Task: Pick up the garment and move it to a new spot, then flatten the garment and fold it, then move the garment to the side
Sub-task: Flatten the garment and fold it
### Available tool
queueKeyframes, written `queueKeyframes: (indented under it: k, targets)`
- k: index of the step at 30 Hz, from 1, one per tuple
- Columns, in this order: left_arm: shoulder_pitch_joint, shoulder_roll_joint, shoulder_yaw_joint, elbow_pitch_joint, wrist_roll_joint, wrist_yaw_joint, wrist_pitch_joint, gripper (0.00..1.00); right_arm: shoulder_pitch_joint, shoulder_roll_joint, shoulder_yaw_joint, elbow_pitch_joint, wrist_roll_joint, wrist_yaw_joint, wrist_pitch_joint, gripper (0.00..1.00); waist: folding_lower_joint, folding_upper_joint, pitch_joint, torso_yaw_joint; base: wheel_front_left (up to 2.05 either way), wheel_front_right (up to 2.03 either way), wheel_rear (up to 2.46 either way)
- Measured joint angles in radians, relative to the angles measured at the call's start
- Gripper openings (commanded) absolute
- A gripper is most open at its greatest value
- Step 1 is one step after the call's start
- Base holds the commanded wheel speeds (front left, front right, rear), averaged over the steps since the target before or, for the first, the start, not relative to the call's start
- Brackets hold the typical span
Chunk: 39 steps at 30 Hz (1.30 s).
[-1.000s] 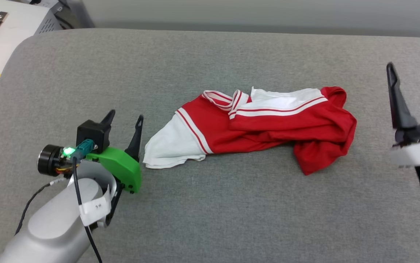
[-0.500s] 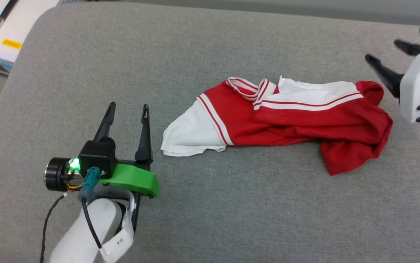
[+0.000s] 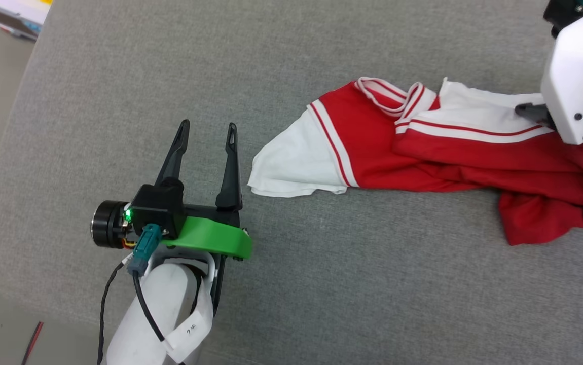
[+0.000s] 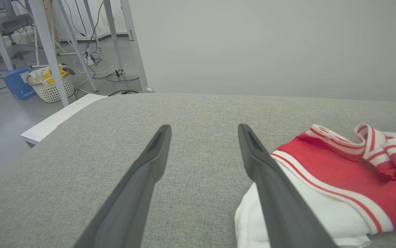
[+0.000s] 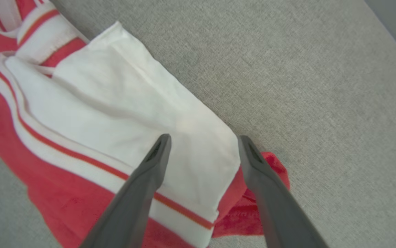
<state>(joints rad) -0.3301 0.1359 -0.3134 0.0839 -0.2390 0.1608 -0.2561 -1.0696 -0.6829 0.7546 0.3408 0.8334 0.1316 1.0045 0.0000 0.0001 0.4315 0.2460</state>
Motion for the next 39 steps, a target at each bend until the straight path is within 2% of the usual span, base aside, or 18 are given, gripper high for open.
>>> queueKeyframes:
  k: [5, 8, 13, 14, 18, 24, 30, 34, 39]
  targets:
    - [-0.001, -0.038, 0.053, 0.000, 0.038, -0.042, 0.000, 1.00, -0.006, 0.006, 0.085, 0.052, -0.008, 0.000, 0.011, 1.00, 0.0000, 0.0000, 0.045, 0.029, 0.00, 0.00, 0.00]
    - [-0.001, -0.050, 0.073, 0.002, 0.056, -0.062, 0.000, 1.00, -0.024, -0.016, 0.130, 0.071, -0.012, 0.000, 0.009, 1.00, 0.0000, 0.0000, 0.064, 0.040, 0.00, 0.00, 0.00]
    - [-0.001, -0.068, 0.104, 0.008, 0.076, -0.084, 0.000, 1.00, -0.040, -0.028, 0.170, 0.078, 0.014, 0.001, -0.038, 1.00, -0.0001, 0.0000, 0.076, 0.048, 0.00, 0.00, 0.00]
    - [-0.001, -0.070, 0.109, 0.011, 0.079, -0.088, 0.000, 1.00, -0.041, -0.031, 0.179, 0.079, 0.019, 0.001, -0.063, 0.00, -0.0001, 0.0000, 0.075, 0.047, 0.00, 0.00, 0.00]
    - [-0.001, -0.073, 0.131, 0.024, 0.091, -0.101, 0.000, 1.00, -0.052, -0.026, 0.206, 0.105, 0.022, 0.000, -0.205, 0.00, 0.0000, 0.0000, 0.061, 0.039, 0.00, 0.00, 0.00]
    - [0.002, -0.075, 0.165, 0.037, 0.117, -0.118, 0.000, 1.00, -0.070, 0.015, 0.240, 0.145, 0.027, 0.000, -0.423, 0.00, 0.0001, 0.0000, 0.015, 0.020, 0.00, 0.00, 0.00]
    - [0.041, -0.076, 0.191, 0.045, 0.135, -0.132, 0.000, 1.00, -0.116, 0.006, 0.270, 0.138, 0.076, 0.000, -0.574, 0.00, 0.0000, 0.0000, -0.048, -0.003, 0.00, 0.00, 0.00]
    - [0.068, -0.077, 0.204, 0.051, 0.144, -0.140, 0.000, 1.00, -0.118, -0.042, 0.286, 0.118, 0.086, 0.000, -0.680, 0.00, 0.0000, 0.0000, -0.090, -0.020, 0.00, 0.00, 0.00]
    - [0.121, -0.077, 0.229, 0.051, 0.153, -0.141, 0.000, 1.00, -0.049, -0.126, 0.245, 0.074, 0.132, 0.000, -0.837, 0.00, 0.0000, 0.0000, -0.147, -0.041, 0.00, 0.00, 0.00]
